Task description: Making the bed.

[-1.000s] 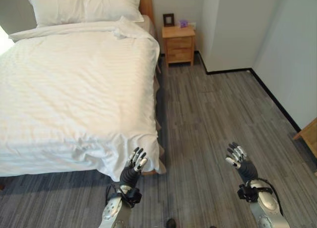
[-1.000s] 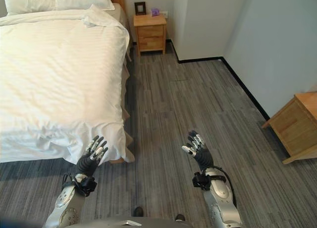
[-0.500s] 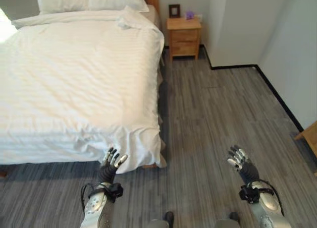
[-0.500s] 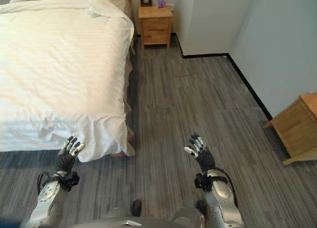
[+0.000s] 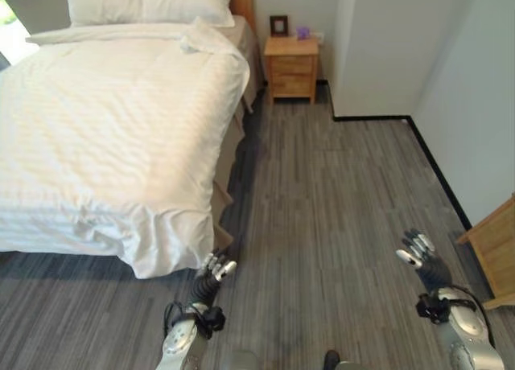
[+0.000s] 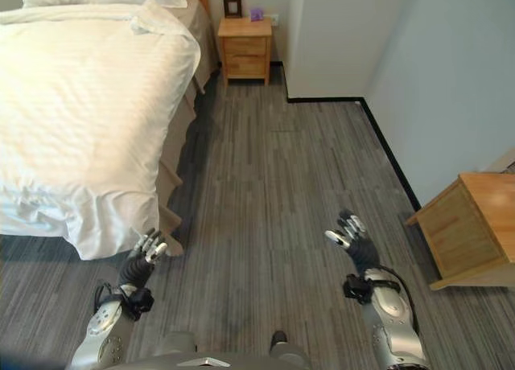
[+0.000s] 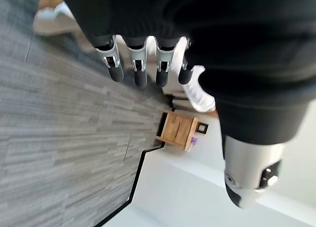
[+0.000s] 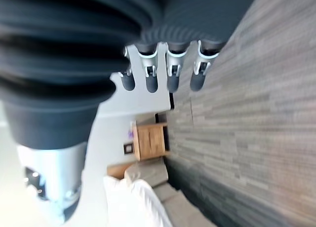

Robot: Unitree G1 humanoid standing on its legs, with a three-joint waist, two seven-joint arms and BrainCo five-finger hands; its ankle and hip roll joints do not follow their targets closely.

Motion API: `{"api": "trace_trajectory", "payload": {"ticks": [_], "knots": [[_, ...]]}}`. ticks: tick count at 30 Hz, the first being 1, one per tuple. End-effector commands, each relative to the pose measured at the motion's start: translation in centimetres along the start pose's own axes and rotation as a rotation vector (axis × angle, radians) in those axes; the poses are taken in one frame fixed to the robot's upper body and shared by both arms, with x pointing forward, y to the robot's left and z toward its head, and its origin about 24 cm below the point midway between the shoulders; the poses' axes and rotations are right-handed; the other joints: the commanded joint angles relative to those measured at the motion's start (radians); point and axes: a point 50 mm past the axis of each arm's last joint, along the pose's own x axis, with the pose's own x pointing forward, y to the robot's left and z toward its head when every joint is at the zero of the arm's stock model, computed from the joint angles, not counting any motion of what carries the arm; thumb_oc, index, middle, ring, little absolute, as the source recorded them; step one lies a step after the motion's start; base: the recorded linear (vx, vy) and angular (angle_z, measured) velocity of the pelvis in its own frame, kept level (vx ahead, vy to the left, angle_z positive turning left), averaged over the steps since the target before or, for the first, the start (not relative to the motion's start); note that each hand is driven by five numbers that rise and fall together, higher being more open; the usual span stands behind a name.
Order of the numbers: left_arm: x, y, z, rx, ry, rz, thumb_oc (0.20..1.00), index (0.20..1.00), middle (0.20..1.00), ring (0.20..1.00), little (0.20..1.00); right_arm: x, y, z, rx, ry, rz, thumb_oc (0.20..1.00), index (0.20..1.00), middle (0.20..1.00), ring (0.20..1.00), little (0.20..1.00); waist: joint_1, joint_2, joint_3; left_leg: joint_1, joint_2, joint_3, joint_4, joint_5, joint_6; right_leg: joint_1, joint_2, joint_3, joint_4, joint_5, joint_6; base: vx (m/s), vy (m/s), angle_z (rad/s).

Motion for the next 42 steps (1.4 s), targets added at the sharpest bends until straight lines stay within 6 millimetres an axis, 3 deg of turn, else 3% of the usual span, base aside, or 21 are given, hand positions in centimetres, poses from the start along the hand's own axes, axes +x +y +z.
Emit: {"api": "trace_trajectory", "payload": {"ticks": [1, 4, 7, 8, 9, 12, 19, 21, 23, 25, 27, 28, 29, 32, 34, 36, 38, 39, 40, 41, 42], "knots": [[0.5, 0.4, 3.5, 0.069, -0.124, -0.053, 1.000, 1.000, 1.000, 1.000, 1.000, 0.9, 1.9, 2.4, 0.027, -0.140, 0.085, 1.000, 1.000, 1.000, 1.000, 1.000, 0.017, 0.023, -0.042, 0.067, -0.018, -0.009, -0.117, -0.066, 0.060, 0.002, -0.020, 0.047, 0.037, 0.013, 0.093, 0.04, 0.006, -0.03], [0.7, 0.1, 3.8, 0.086, -0.134, -0.056, 1.000, 1.000, 1.000, 1.000, 1.000, 0.8, 2.7, 1.9, 0.018, -0.131, 0.100, 1.000, 1.000, 1.000, 1.000, 1.000, -0.004, 0.034, -0.058, 0.113, -0.015, -0.025, -0.183, -0.057, 0.067, 0.006, -0.007, 0.040, 0.027, 0.013, 0.098, 0.08, 0.043, 0.01], [0.6, 1.0, 5.8, 0.192, -0.221, 0.000, 1.000, 1.000, 1.000, 1.000, 1.000, 0.5, 3.3, 1.9, 0.056, -0.151, 0.099, 1.000, 1.000, 1.000, 1.000, 1.000, -0.007, 0.026, -0.074, 0.133, -0.018, -0.024, -0.207, -0.065, 0.075, 0.024, -0.016, 0.032, 0.011, 0.015, 0.107, 0.12, 0.064, 0.12], [0.7, 1.8, 7.6, 0.229, -0.295, 0.078, 1.000, 1.000, 1.000, 1.000, 1.000, 0.7, 3.8, 2.3, 0.040, -0.171, 0.110, 1.000, 1.000, 1.000, 1.000, 1.000, 0.000, 0.021, -0.080, 0.145, -0.020, -0.025, -0.220, -0.068, 0.080, 0.031, -0.021, 0.033, 0.008, 0.017, 0.111, 0.11, 0.070, -0.05], [0.7, 1.8, 7.6, 0.229, -0.295, 0.079, 1.000, 1.000, 1.000, 1.000, 1.000, 0.8, 3.8, 2.3, 0.040, -0.172, 0.111, 1.000, 1.000, 1.000, 1.000, 1.000, 0.000, 0.021, -0.078, 0.147, -0.020, -0.025, -0.221, -0.068, 0.080, 0.032, -0.021, 0.033, 0.008, 0.017, 0.112, 0.08, 0.060, -0.03], [1.3, 1.4, 11.3, 0.279, -0.449, 0.094, 1.000, 1.000, 1.000, 1.000, 1.000, 2.2, 5.4, 5.3, -0.001, -0.293, 0.168, 1.000, 1.000, 1.000, 1.000, 1.000, 0.012, 0.012, -0.079, 0.159, -0.027, -0.027, -0.230, -0.075, 0.087, 0.029, -0.027, 0.050, 0.014, 0.018, 0.119, 0.06, 0.060, 0.00], [1.7, 0.6, 12.4, 0.269, -0.487, 0.065, 1.000, 1.000, 1.000, 1.000, 1.000, 3.3, 7.1, 7.1, 0.004, -0.356, 0.228, 1.000, 1.000, 1.000, 1.000, 1.000, 0.029, 0.000, -0.061, 0.152, -0.035, -0.015, -0.201, -0.111, 0.107, 0.000, -0.046, 0.072, 0.060, 0.016, 0.134, 0.07, 0.057, -0.09], [1.7, 0.6, 12.1, 0.256, -0.472, 0.059, 1.000, 1.000, 1.000, 1.000, 1.000, 3.3, 7.0, 6.6, -0.006, -0.330, 0.228, 1.000, 1.000, 1.000, 1.000, 1.000, 0.029, 0.004, -0.047, 0.151, -0.037, -0.011, -0.188, -0.127, 0.123, -0.052, -0.059, 0.084, 0.171, 0.031, 0.152, 0.07, 0.077, -0.31], [1.8, 0.6, 11.7, 0.254, -0.450, 0.057, 1.000, 1.000, 1.000, 1.000, 1.000, 3.0, 7.1, 5.8, -0.010, -0.302, 0.226, 1.000, 1.000, 1.000, 1.000, 1.000, 0.023, 0.018, -0.025, 0.167, -0.044, -0.005, -0.180, -0.149, 0.147, -0.129, -0.090, 0.085, 0.356, 0.109, 0.170, 0.13, 0.158, -0.11], [2.0, 0.5, 11.5, 0.260, -0.437, 0.051, 1.000, 1.000, 1.000, 1.000, 1.000, 2.7, 7.0, 5.2, -0.010, -0.280, 0.214, 1.000, 1.000, 1.000, 1.000, 1.000, 0.014, 0.040, -0.004, 0.201, -0.044, 0.003, -0.176, -0.169, 0.161, -0.199, -0.119, 0.070, 0.506, 0.141, 0.166, 0.21, 0.172, -0.12], [2.0, 0.6, 11.5, 0.269, -0.432, 0.058, 1.000, 1.000, 1.000, 1.000, 1.000, 2.5, 6.8, 4.6, -0.011, -0.258, 0.202, 1.000, 1.000, 1.000, 1.000, 1.000, 0.007, 0.047, 0.002, 0.229, -0.039, 0.009, -0.174, -0.180, 0.159, -0.237, -0.139, 0.037, 0.520, 0.154, 0.163, 0.38, 0.054, 0.00], [1.7, 1.1, 11.6, 0.263, -0.436, 0.073, 1.000, 1.000, 1.000, 1.000, 1.000, 1.8, 5.9, 3.6, 0.001, -0.213, 0.182, 1.000, 1.000, 1.000, 1.000, 1.000, -0.038, 0.047, 0.002, 0.323, -0.023, 0.006, -0.197, -0.216, 0.126, -0.332, -0.144, -0.019, 0.366, 0.141, 0.160, 0.47, -0.036, -0.09], [1.6, 1.1, 11.5, 0.262, -0.434, 0.073, 1.000, 1.000, 1.000, 1.000, 1.000, 1.7, 5.9, 3.5, 0.000, -0.211, 0.183, 1.000, 1.000, 1.000, 1.000, 1.000, -0.042, 0.058, 0.006, 0.337, -0.011, 0.002, -0.204, -0.218, 0.122, -0.313, -0.134, -0.031, 0.356, 0.140, 0.159, 0.70, -0.081, -0.24], [1.7, 1.6, 11.4, 0.260, -0.425, 0.092, 1.000, 1.000, 1.000, 1.000, 1.000, 1.0, 4.9, 2.7, -0.006, -0.178, 0.152, 1.000, 1.000, 1.000, 1.000, 1.000, -0.108, 0.058, 0.009, 0.442, 0.032, -0.037, -0.244, -0.241, 0.075, -0.362, -0.041, -0.038, 0.095, 0.184, 0.176, 0.48, -0.123, -0.01], [1.8, 1.7, 11.6, 0.267, -0.434, 0.102, 1.000, 1.000, 1.000, 1.000, 1.000, 0.6, 4.4, 2.7, -0.024, -0.176, 0.137, 1.000, 1.000, 1.000, 1.000, 1.000, -0.128, 0.054, -0.001, 0.481, 0.047, -0.056, -0.248, -0.251, 0.053, -0.385, -0.025, -0.056, 0.030, 0.208, 0.183, 0.60, -0.191, 0.47], [2.0, 1.2, 11.4, 0.259, -0.432, 0.088, 1.000, 1.000, 1.000, 1.000, 1.000, 0.4, 4.4, 2.7, -0.026, -0.175, 0.149, 1.000, 1.000, 1.000, 1.000, 1.000, -0.140, 0.059, -0.015, 0.487, 0.065, -0.079, -0.205, -0.235, 0.037, -0.367, -0.023, -0.057, 0.078, 0.205, 0.167, 0.51, -0.152, 0.64], [1.8, 1.2, 10.5, 0.238, -0.402, 0.081, 1.000, 1.000, 1.000, 1.000, 1.000, 0.7, 4.5, 2.6, -0.043, -0.166, 0.164, 1.000, 1.000, 1.000, 1.000, 1.000, -0.145, 0.079, -0.030, 0.431, 0.103, -0.091, 0.024, -0.070, -0.010, -0.343, 0.012, -0.044, 0.130, 0.163, 0.116, 0.55, -0.263, 0.62], [1.9, 1.2, 10.0, 0.177, -0.385, 0.090, 1.000, 1.000, 1.000, 1.000, 1.000, 1.1, 4.6, 3.3, -0.015, -0.192, 0.158, 1.000, 1.000, 1.000, 1.000, 1.000, -0.123, 0.058, -0.012, 0.262, 0.121, -0.060, 0.384, 0.075, -0.017, -0.255, 0.034, -0.038, 0.129, 0.109, 0.051, 0.50, -0.316, 0.42], [1.9, 1.2, 10.1, 0.177, -0.386, 0.090, 1.000, 1.000, 1.000, 1.000, 1.000, 1.1, 4.6, 3.3, -0.014, -0.192, 0.159, 1.000, 1.000, 1.000, 1.000, 1.000, -0.127, 0.054, -0.015, 0.254, 0.117, -0.064, 0.387, 0.078, -0.017, -0.258, 0.029, -0.040, 0.126, 0.112, 0.051, 0.54, -0.434, 0.20], [1.9, 1.1, 10.1, 0.161, -0.384, 0.088, 1.000, 1.000, 1.000, 1.000, 1.000, 1.2, 4.9, 3.7, 0.036, -0.215, 0.174, 1.000, 1.000, 1.000, 1.000, 1.000, -0.110, 0.033, 0.005, 0.184, 0.123, -0.040, 0.554, 0.102, -0.010, -0.205, 0.047, -0.036, 0.112, 0.080, 0.012, 0.36, -0.321, -0.04], [1.8, 0.9, 10.1, 0.158, -0.385, 0.067, 1.000, 1.000, 1.000, 1.000, 1.000, 1.1, 4.6, 3.6, 0.037, -0.204, 0.166, 1.000, 1.000, 1.000, 1.000, 1.000, -0.082, 0.022, 0.022, 0.115, 0.118, -0.032, 0.635, 0.075, 0.015, -0.149, 0.065, -0.014, 0.093, 0.050, -0.008, 0.54, -0.422, -0.19]]}}
